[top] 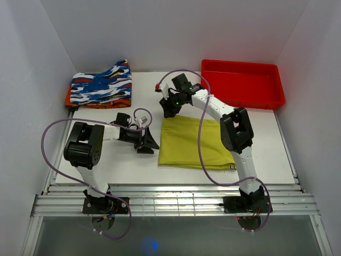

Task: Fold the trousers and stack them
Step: Fold the trousers

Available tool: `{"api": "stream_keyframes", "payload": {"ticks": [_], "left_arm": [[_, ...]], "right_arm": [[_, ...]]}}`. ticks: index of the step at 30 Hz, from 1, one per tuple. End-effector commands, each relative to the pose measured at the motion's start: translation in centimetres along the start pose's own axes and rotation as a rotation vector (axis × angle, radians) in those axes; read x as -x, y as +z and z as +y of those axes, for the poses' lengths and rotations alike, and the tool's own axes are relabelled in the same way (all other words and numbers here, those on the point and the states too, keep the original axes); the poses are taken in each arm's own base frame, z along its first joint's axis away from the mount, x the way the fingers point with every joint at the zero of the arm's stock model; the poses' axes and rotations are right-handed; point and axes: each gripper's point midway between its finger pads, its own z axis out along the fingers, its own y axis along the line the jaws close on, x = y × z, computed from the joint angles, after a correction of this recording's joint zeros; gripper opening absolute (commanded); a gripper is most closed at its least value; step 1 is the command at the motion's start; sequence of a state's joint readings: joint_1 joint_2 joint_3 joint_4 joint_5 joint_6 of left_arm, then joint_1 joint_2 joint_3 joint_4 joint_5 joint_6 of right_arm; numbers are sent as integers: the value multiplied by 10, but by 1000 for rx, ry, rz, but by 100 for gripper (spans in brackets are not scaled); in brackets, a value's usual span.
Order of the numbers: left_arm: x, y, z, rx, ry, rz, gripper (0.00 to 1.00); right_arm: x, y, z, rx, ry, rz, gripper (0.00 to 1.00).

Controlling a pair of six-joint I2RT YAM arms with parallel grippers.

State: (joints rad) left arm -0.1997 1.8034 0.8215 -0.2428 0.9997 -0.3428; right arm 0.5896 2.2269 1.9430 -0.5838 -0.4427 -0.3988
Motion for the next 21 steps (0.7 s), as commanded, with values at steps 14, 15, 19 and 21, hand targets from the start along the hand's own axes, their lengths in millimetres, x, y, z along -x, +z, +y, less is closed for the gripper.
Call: {"api": "stream_keyframes", "payload": {"ticks": [14,15,19,21], "left_arm": [[-28,21,14,-22,-88,57,78],[-28,22,13,-26,-91,58,79],[-31,24,17,-18,-106,63,80],[-32,26,21,-11,-114,65,79]], "right_arm": [[-10,43,-6,-27,-67,15,46],[-12,43,-5,-25,-67,22,46],[-18,45,0,-1,-65,40,42],[-18,44,1,4,-64,39,40]]}}
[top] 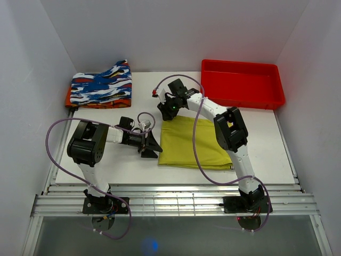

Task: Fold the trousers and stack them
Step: Fold the trousers

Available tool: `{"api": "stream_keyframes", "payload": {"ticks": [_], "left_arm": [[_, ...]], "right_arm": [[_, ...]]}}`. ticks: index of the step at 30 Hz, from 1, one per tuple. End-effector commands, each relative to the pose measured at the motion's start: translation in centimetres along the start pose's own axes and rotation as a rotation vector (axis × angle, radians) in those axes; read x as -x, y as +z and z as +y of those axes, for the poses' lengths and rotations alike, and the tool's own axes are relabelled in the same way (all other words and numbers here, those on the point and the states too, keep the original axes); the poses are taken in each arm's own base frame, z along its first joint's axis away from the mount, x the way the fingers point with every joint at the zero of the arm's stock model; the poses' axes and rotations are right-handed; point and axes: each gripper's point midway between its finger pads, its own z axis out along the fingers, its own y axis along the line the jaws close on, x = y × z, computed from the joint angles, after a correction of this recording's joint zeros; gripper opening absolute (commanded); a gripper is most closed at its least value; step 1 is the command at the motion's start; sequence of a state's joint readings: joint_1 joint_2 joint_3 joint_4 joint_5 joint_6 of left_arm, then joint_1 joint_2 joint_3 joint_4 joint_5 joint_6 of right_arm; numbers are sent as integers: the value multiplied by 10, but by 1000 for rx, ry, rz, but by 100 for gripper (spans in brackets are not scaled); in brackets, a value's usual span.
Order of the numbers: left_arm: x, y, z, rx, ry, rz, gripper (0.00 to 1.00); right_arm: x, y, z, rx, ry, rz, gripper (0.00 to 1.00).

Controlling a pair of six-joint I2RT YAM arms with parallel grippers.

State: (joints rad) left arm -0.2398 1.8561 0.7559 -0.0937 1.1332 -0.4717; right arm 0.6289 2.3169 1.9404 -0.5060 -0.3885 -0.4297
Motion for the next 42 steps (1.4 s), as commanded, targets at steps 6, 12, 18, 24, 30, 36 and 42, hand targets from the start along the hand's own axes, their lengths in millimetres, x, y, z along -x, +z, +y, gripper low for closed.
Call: {"api": "stream_keyframes", "payload": {"ticks": [6,12,18,24,30,36,42], "left_arm": [[-4,11,39,121,-51,-14,79],[-5,12,41,125,-55,-10,79],[-7,14,42,123,-47,-2,75],[-18,17,41,129,-41,21,50],[-21,20,48,165,-48,30,4],[-26,19,63,220,-75,45,0],[-31,18,66,229,-80,47,0]], "right_arm": [[5,-5,17,70,-3,-15,30],[3,-7,22,98,1,-1,28],[-1,-1,18,86,-2,9,8],[8,-2,4,29,-11,-12,8],[19,-10,-8,-22,8,-52,8],[23,-16,-35,-114,10,-85,8],[29,-26,-66,-181,31,-134,8]]}}
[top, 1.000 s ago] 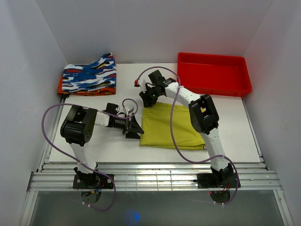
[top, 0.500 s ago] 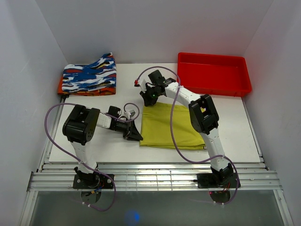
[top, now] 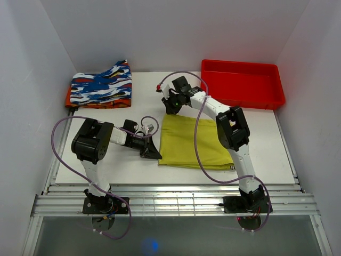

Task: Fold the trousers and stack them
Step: Fold the trousers

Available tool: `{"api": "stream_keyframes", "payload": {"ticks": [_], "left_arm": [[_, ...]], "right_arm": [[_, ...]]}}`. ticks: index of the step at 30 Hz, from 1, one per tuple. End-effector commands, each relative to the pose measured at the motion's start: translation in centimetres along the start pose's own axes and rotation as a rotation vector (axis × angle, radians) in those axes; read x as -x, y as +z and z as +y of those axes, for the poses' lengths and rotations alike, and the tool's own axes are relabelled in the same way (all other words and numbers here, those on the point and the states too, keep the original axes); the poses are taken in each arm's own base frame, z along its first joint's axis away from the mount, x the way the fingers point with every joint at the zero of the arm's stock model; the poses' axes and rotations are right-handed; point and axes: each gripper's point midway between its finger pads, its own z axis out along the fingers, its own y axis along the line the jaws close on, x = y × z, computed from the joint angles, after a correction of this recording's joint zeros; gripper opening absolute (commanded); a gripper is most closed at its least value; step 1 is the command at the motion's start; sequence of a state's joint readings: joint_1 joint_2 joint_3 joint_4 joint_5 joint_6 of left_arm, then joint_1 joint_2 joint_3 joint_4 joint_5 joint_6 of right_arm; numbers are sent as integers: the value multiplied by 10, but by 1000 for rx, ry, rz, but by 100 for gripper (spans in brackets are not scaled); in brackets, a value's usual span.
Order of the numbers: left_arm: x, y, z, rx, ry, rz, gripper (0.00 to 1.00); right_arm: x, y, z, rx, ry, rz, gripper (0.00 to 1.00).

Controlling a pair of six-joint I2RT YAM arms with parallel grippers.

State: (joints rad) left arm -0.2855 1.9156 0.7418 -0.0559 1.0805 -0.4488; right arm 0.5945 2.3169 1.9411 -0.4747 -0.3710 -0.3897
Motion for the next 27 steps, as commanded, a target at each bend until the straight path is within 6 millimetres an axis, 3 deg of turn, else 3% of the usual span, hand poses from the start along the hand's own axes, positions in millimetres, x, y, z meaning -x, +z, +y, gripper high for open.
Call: {"api": "stream_keyframes", "payload": {"ticks": [1,6,9,10,12,16,17,18,19,20,21,22,23,25,27], "left_arm": [[-22,5,45,175,-92,17,0],[-24,4,49,195,-99,15,0],[-20,5,35,129,-62,19,0],[-16,4,28,107,-36,4,0],[-11,-1,21,99,0,-26,3],[19,-21,-12,44,114,-183,6],[23,-25,-17,29,120,-196,14],[27,-28,-26,5,135,-202,25],[31,-34,-36,-7,141,-221,37],[36,-40,-40,-15,144,-243,41],[37,-44,-47,-33,154,-249,45],[42,-49,-53,-37,163,-264,54],[46,-55,-60,-42,182,-280,59],[54,-67,-68,-56,187,-303,67],[61,-81,-70,-54,166,-340,69]], "right_arm": [[33,-18,-49,-140,-13,-124,8],[50,-32,-67,-211,-14,-194,8],[60,-41,-58,-164,-29,-205,8],[53,-43,-47,-118,-16,-172,8],[59,-59,-38,-93,-29,-159,13],[31,-91,6,45,-15,-29,36],[37,-112,15,42,-34,-47,42],[33,-119,25,57,-31,-46,44],[5,-116,39,94,-1,7,48],[10,-136,51,85,-35,-18,55],[2,-140,60,87,-40,-3,57],[-23,-138,71,103,-26,42,60],[-18,-153,79,85,-69,15,67],[-38,-150,104,97,-112,73,69],[-38,-150,133,96,-200,88,70]]}}
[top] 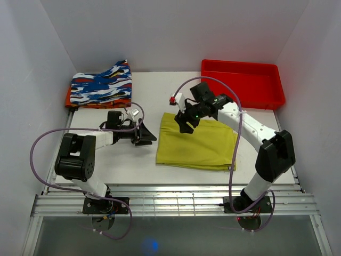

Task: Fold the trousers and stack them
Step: Fold the trousers, then neatly place the folded trousers to the corner

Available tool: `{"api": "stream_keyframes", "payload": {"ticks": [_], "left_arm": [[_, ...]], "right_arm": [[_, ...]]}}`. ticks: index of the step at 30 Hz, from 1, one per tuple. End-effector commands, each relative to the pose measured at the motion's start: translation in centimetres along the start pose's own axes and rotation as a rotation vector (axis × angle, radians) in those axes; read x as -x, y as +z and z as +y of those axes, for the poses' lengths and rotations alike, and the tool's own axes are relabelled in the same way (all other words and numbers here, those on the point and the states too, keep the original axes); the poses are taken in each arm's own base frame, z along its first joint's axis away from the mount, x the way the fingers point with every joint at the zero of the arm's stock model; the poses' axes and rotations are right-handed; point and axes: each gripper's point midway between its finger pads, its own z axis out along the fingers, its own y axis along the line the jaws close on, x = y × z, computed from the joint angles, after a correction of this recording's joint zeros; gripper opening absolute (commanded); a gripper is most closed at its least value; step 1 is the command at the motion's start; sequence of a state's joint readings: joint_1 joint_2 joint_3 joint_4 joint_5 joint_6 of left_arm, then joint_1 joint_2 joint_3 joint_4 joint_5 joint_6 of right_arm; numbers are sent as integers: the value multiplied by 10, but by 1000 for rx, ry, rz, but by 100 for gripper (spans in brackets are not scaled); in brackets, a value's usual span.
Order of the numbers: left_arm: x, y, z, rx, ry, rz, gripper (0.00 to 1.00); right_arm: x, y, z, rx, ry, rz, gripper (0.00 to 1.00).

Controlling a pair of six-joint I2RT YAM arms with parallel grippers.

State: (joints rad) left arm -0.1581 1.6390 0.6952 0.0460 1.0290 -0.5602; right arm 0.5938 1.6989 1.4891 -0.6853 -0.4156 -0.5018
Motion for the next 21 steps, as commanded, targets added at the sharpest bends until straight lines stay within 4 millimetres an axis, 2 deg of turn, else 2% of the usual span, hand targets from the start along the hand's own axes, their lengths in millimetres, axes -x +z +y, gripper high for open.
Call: {"api": "stream_keyframes", "payload": {"ticks": [1,2,3,5,6,9,10,14,15,18,19,21], "left_arm": [[28,-22,-21,-24,27,-84,70],[39,-32,-18,-18,6,-125,73],[44,-39,-21,-23,-18,-149,83],[58,-53,-22,-18,-17,-202,89],[67,-64,-24,-19,4,-237,98],[80,-83,-25,17,-15,-278,98],[82,-87,-27,17,-16,-290,98],[88,-107,-24,54,-31,-365,98],[88,-108,-23,71,-38,-375,98],[90,-113,-17,130,-40,-415,98],[86,-111,-13,137,-56,-413,98],[85,-111,-8,149,-86,-437,98]], "right_arm": [[-16,16,52,35,-142,79,70],[-30,20,65,35,-172,103,68],[-24,30,80,9,-249,96,67],[-36,41,98,6,-286,127,66],[-32,49,111,-8,-330,122,66],[-41,70,125,-57,-348,145,66],[-43,80,126,-73,-339,154,66],[-61,98,126,-138,-339,197,67],[-75,101,124,-154,-341,224,66],[-95,108,124,-155,-337,253,65],[-110,109,125,-145,-345,275,65],[-117,113,126,-138,-349,266,63]]}}
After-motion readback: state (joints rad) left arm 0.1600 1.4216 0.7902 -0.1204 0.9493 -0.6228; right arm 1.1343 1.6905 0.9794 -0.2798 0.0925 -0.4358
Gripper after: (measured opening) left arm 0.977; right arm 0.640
